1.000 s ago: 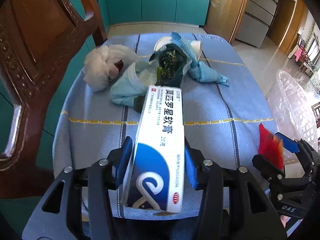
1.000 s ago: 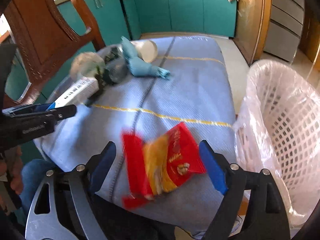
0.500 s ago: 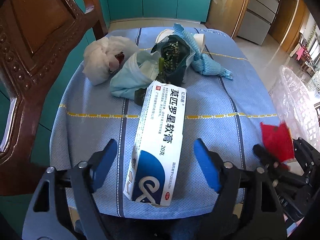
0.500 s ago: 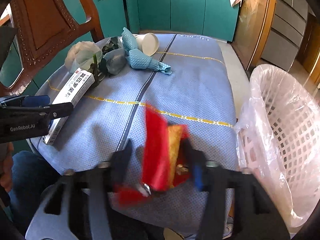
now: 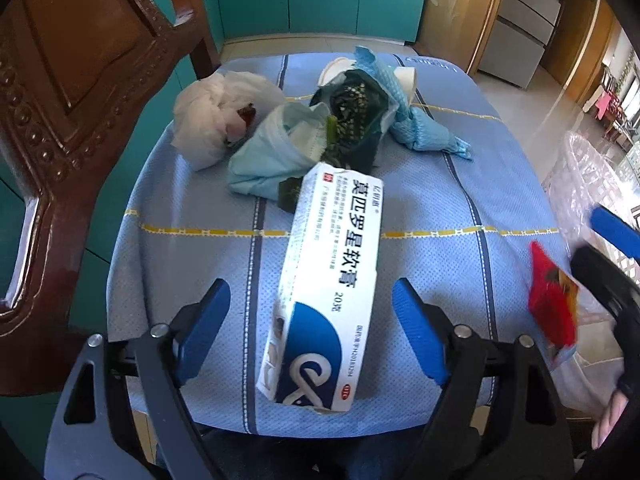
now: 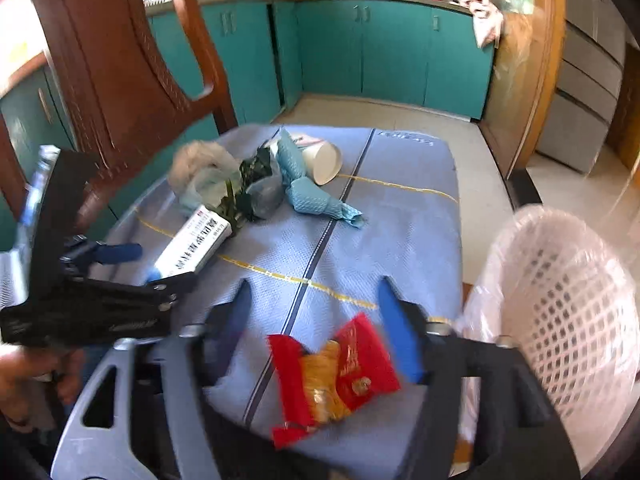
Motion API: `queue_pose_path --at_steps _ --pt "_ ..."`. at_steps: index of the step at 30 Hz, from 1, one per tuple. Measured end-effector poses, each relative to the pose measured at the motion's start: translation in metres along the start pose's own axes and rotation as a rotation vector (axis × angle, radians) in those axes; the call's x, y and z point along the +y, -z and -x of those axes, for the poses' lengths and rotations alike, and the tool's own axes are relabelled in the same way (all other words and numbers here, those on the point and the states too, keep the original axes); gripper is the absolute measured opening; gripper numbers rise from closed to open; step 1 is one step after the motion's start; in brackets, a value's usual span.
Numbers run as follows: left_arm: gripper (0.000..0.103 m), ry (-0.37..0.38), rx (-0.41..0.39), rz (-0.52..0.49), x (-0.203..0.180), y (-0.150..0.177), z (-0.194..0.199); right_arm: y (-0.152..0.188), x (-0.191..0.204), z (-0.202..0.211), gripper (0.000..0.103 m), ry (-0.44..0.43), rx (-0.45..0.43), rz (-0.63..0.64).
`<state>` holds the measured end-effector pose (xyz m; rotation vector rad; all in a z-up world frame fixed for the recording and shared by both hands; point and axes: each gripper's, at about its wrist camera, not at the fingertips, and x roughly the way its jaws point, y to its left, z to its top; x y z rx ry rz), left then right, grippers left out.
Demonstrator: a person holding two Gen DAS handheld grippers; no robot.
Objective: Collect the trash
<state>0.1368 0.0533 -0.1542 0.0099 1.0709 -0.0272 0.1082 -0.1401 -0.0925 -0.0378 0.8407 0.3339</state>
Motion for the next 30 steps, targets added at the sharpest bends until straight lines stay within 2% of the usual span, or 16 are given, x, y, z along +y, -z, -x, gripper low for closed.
queue_pose_path --at_steps 3,7,9,14,23,25,26,27,28,30 --pt "0.084 0.004 0.0 0.004 0.001 0.0 -0.001 0.017 -0.004 0.004 0.069 0.003 0.03 -0.034" --pt "0.084 0.01 0.004 0.001 0.0 0.0 -0.002 0.041 -0.009 -0.009 0.069 0.02 0.094 -0.072" --pt "0.084 0.008 0.006 -0.003 0.0 0.001 -0.003 0.048 -0.01 -0.016 0.069 0.002 0.118 -0.104" --pt "0.084 0.009 0.017 -0.002 0.002 0.002 -0.006 0.047 0.003 -0.026 0.069 -0.014 0.118 -0.102" --pt "0.086 0.016 0.058 -0.002 0.001 0.003 -0.018 0.045 0.027 -0.039 0.069 0.055 0.133 0.0" --pt "0.086 0.009 0.068 -0.017 -0.003 0.004 -0.022 0.045 0.025 -0.046 0.062 0.042 0.14 -0.002" --pt "0.085 0.01 0.071 -0.021 -0.004 0.005 -0.025 0.044 0.024 -0.049 0.053 0.04 0.142 -0.006" --pt "0.074 0.014 0.076 -0.021 -0.005 0.005 -0.026 0.043 0.023 -0.05 0.051 0.041 0.138 -0.009" --pt "0.072 0.019 0.08 -0.021 -0.006 0.006 -0.027 0.04 0.02 -0.051 0.05 0.033 0.136 -0.013" --pt "0.053 0.018 0.064 -0.024 -0.007 0.005 -0.025 0.038 0.017 -0.052 0.049 0.024 0.134 -0.016"
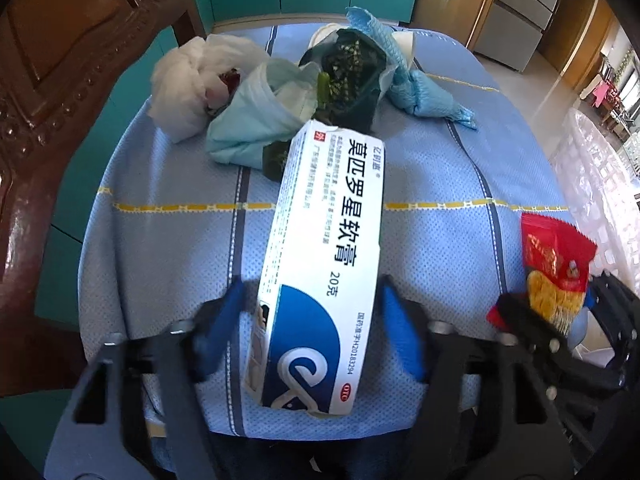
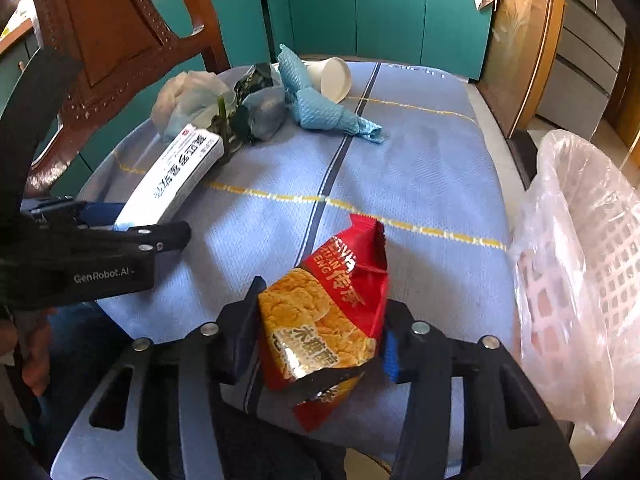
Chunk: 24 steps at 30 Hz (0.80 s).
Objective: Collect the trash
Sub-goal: 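Carry the red packet and white medicine box toward the white basket with both grippers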
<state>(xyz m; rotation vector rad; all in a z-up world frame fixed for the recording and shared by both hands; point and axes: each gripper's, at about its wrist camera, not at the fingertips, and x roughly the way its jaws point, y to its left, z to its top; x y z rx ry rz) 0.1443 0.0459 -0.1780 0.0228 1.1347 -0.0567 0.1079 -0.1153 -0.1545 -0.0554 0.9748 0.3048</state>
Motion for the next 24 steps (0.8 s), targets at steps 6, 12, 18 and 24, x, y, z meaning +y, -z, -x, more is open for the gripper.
queue_pose_path --at_steps 6,12,18,24 --pt "0.048 0.026 -0.039 0.036 0.004 0.002 0.01 -0.01 -0.011 0.01 0.048 -0.001 -0.034 -0.026" --pt "0.047 0.001 -0.173 0.043 -0.001 -0.008 0.05 -0.033 -0.016 0.036 0.048 0.045 -0.114 -0.012" --pt "0.047 -0.04 -0.325 0.07 -0.001 -0.021 0.093 -0.061 -0.013 0.067 0.048 0.078 -0.21 0.017" --pt "0.038 -0.06 -0.483 0.098 0.001 -0.025 0.146 -0.077 -0.006 0.098 0.048 0.087 -0.289 0.033"
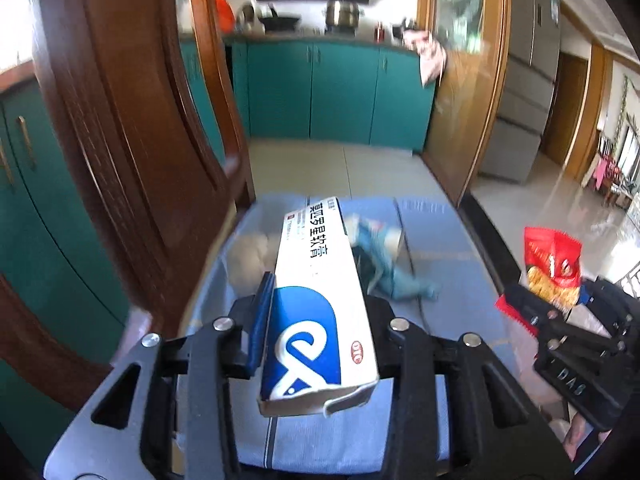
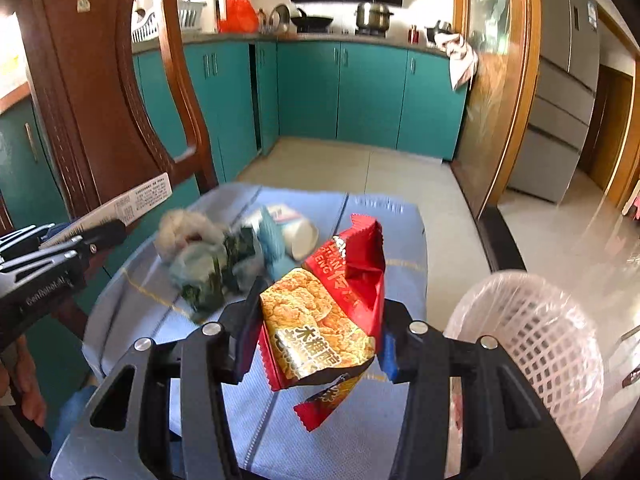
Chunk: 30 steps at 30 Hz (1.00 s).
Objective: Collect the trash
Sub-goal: 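Carry the red packet and white medicine box toward the white basket with both grippers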
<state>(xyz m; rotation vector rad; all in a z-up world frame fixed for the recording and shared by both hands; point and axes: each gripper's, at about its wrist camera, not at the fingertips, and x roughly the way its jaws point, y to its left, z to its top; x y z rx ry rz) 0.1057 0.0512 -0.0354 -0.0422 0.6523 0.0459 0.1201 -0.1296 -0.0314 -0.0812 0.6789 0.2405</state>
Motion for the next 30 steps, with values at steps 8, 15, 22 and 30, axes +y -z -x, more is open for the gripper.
queue_pose_path --at_steps 8,15,22,30 --pt "0.038 0.07 0.099 0.019 0.001 0.005 -0.01 0.006 0.005 -0.002 0.048 -0.03 0.021 -0.016" --pt "0.038 0.1 0.24 0.055 0.008 0.038 -0.064 0.044 0.003 -0.034 0.048 -0.026 0.132 -0.044" --pt "0.037 0.094 0.377 0.047 0.005 0.067 -0.1 0.059 0.001 -0.054 0.048 -0.032 0.18 -0.052" --pt "0.064 0.079 0.509 0.008 -0.002 0.08 -0.133 0.067 -0.002 -0.068 0.048 -0.037 0.213 -0.052"
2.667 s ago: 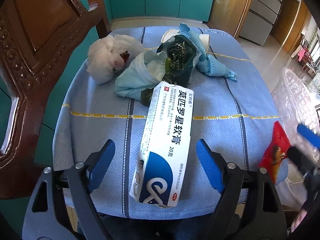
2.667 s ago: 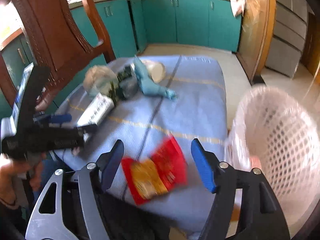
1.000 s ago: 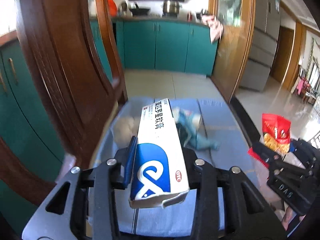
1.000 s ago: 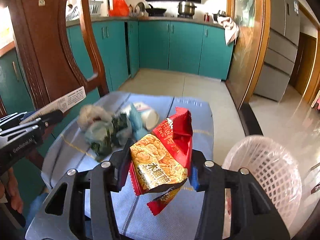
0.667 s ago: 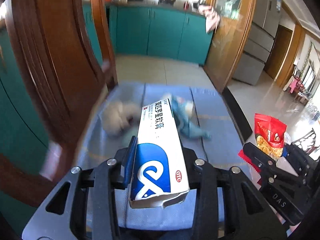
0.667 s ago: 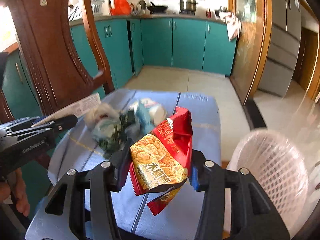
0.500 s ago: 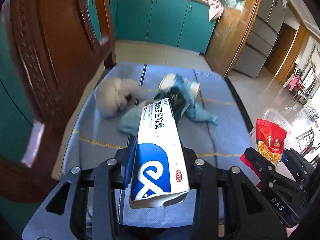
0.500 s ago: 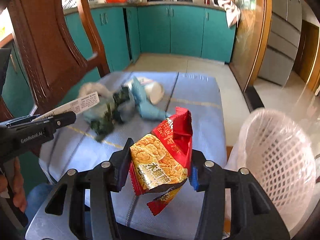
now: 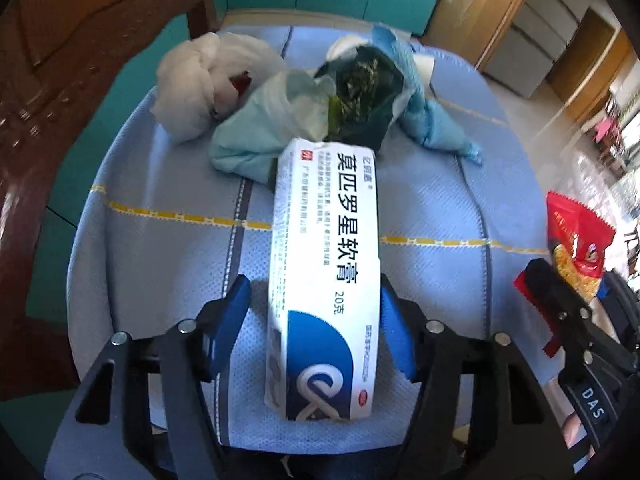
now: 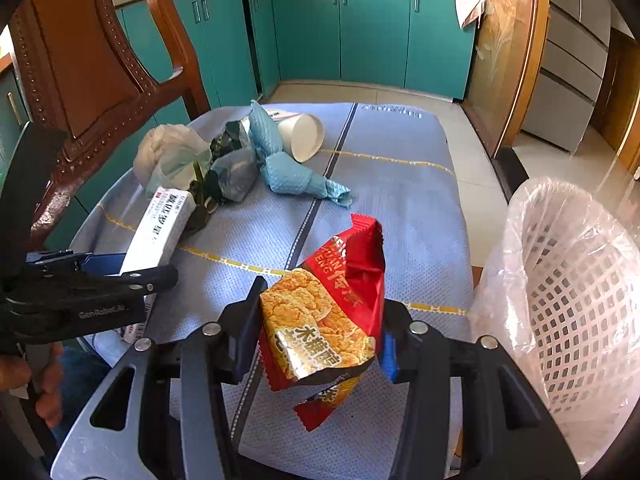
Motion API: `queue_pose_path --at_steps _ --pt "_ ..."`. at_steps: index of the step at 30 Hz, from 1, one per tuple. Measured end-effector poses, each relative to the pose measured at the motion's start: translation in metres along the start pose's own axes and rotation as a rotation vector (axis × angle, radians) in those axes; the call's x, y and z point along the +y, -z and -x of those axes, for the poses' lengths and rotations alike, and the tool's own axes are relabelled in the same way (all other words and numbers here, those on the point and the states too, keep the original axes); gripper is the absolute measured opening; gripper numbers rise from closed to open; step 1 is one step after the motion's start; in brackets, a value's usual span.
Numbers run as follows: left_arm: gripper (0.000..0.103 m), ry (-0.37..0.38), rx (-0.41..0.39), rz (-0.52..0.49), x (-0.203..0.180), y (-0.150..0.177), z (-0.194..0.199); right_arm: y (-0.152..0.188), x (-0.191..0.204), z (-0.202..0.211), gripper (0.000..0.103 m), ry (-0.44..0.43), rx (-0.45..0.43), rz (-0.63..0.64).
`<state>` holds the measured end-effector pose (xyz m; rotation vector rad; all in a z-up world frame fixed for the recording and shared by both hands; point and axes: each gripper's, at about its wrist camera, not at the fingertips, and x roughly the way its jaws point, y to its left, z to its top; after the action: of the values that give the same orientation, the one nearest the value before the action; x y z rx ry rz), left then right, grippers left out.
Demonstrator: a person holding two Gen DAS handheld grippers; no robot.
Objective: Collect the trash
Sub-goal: 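Carry the red packet and white medicine box toward the white basket with both grippers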
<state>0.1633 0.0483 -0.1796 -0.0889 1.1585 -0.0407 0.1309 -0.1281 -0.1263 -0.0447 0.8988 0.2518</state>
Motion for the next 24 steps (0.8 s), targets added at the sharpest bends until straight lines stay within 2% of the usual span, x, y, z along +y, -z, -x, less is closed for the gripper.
queue_pose_path --at_steps 1,2,3,6,9,14,17,21,24 --pt "0.064 -0.019 -0.002 -0.018 -0.003 0.0 -0.001 0.001 0.0 -0.001 0.048 -0.001 0.003 -0.001" --pt "0.057 -0.039 -0.005 -0.035 -0.006 0.0 -0.002 0.001 0.0 -0.002 0.048 -0.001 0.006 0.002" --pt "0.045 -0.042 -0.013 -0.04 -0.008 0.0 -0.002 0.002 0.0 -0.002 0.048 0.0 0.007 0.003" --pt "0.037 -0.016 -0.065 -0.02 -0.007 0.002 0.01 0.0 0.0 0.003 0.048 0.004 -0.007 0.0" --pt "0.037 -0.046 -0.172 -0.01 -0.009 0.004 0.036 -0.006 0.001 0.017 0.048 0.016 -0.044 0.008" --pt "0.037 -0.093 -0.417 0.008 -0.013 0.003 0.102 -0.024 0.006 0.056 0.048 0.046 -0.146 0.033" --pt "0.037 -0.136 -0.536 -0.006 -0.019 0.01 0.135 -0.031 0.007 0.081 0.048 0.058 -0.206 0.038" --pt "0.037 -0.179 -0.637 -0.033 -0.028 0.023 0.17 -0.031 0.01 0.102 0.048 0.058 -0.251 0.035" --pt "0.037 -0.173 -0.68 -0.037 -0.038 0.029 0.185 -0.028 0.012 0.12 0.048 0.055 -0.286 0.035"
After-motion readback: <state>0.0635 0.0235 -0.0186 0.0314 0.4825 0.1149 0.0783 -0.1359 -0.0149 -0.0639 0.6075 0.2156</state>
